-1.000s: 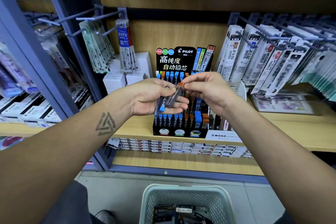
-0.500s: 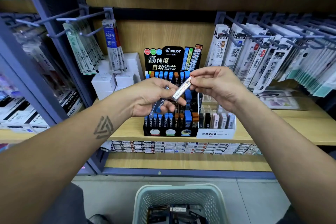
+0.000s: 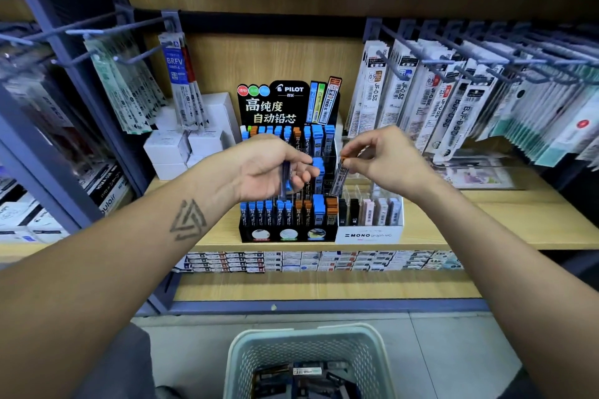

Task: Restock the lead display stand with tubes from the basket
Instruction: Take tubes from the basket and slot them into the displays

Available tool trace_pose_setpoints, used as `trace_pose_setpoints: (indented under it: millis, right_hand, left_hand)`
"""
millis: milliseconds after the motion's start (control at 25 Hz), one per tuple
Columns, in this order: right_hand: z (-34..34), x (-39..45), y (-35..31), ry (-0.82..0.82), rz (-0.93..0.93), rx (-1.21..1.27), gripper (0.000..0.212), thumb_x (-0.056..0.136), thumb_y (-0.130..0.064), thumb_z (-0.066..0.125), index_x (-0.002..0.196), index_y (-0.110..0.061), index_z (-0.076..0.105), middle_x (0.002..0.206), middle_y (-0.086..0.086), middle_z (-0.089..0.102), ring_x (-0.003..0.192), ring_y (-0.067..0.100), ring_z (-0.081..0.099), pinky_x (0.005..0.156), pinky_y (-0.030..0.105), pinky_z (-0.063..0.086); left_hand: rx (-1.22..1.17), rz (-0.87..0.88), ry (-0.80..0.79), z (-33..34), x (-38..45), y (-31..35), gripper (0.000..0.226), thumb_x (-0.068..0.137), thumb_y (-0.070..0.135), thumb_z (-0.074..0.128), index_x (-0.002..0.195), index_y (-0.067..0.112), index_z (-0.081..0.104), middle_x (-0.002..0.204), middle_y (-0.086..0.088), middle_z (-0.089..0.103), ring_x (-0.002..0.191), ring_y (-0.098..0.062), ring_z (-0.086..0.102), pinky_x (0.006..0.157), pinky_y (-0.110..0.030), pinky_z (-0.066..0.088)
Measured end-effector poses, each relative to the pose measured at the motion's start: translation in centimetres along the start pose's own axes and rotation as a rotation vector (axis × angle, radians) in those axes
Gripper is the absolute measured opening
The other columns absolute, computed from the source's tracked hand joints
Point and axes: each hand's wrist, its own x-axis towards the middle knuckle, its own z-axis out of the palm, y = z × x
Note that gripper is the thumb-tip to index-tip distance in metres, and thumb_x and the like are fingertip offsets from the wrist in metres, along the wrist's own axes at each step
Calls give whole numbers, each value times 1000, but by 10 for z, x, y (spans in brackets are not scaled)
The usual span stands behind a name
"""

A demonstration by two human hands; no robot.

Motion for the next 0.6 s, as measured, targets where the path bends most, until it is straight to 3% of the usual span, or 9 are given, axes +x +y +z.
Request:
trace_pose_setpoints:
  millis: [160, 320, 600]
  right_hand:
    - [3, 0, -1, 68, -31, -14, 13, 83, -15, 80, 88, -26, 77, 79, -14, 72, 77, 11, 72, 82, 34, 59]
    - [17, -8, -6, -43, -84, -198, 14, 86, -16, 78, 99, -22, 76, 77, -22, 61, 76, 2, 63, 76, 22, 50]
    - [26, -11, -6, -187, -118, -401, 9, 89, -19, 74, 97, -22, 77, 87, -7, 67, 88, 14, 64, 80, 27, 51]
  left_hand:
    - [-42, 3, 24, 0, 1, -2, 23, 103, 1, 45, 122, -10, 50, 80, -21, 70, 59, -18, 61, 48, -24, 54]
    - [-77, 24, 42, 1, 5, -3, 11, 104, 1, 44, 115, 1, 44, 78, -21, 66, 45, -11, 45, 33, -16, 32]
    - [11, 21, -1, -2, 6, -4, 19, 101, 1, 47, 120, -1, 51, 79, -17, 67, 51, -12, 50, 38, -18, 36]
